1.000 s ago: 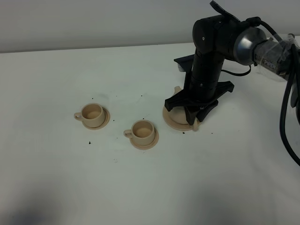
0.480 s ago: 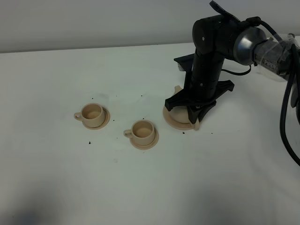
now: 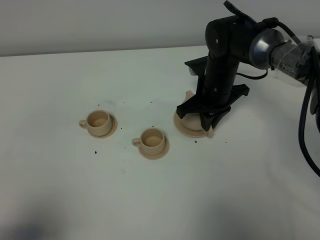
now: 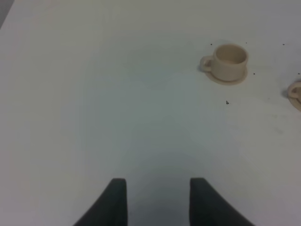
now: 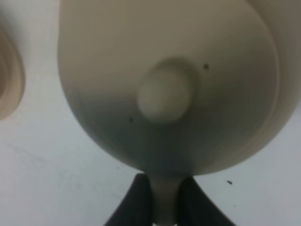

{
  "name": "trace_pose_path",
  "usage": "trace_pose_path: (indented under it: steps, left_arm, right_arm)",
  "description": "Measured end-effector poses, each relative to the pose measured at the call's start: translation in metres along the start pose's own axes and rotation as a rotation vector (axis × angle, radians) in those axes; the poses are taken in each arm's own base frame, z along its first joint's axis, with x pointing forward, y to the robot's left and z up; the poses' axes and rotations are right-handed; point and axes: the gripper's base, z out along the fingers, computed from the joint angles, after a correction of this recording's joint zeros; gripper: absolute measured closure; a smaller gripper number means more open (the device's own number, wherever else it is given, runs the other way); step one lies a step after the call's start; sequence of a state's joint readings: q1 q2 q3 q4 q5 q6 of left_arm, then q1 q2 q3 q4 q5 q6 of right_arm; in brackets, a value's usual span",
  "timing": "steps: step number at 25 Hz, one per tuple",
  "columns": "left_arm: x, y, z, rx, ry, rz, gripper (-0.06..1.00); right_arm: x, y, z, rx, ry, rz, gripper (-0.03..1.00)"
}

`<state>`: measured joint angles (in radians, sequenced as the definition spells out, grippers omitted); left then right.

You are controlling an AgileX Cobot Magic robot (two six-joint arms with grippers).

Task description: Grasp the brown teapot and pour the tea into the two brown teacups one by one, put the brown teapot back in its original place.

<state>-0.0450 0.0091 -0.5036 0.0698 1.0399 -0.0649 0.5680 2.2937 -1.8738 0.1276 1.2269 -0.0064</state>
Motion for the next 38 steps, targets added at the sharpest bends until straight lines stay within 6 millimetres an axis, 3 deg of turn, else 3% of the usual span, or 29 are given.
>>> trace_pose_path:
  steps: [20,27,38]
  left_arm:
    - [0.000,0.000,0.000,0.000,0.000,0.000,0.58]
    - [0.000,0.000,0.000,0.000,0.000,0.001,0.58]
    - [0.000,0.000,0.000,0.000,0.000,0.001,0.58]
  right_arm:
    - [-0.002,-0.003,-0.021,0.061,-0.055,-0.046,0.84]
    - [0.000,-0.001,-0.037,0.093,-0.086,-0.095,0.84]
    - [-0.001,0.045,-0.045,0.177,-0.180,-0.385,0.84]
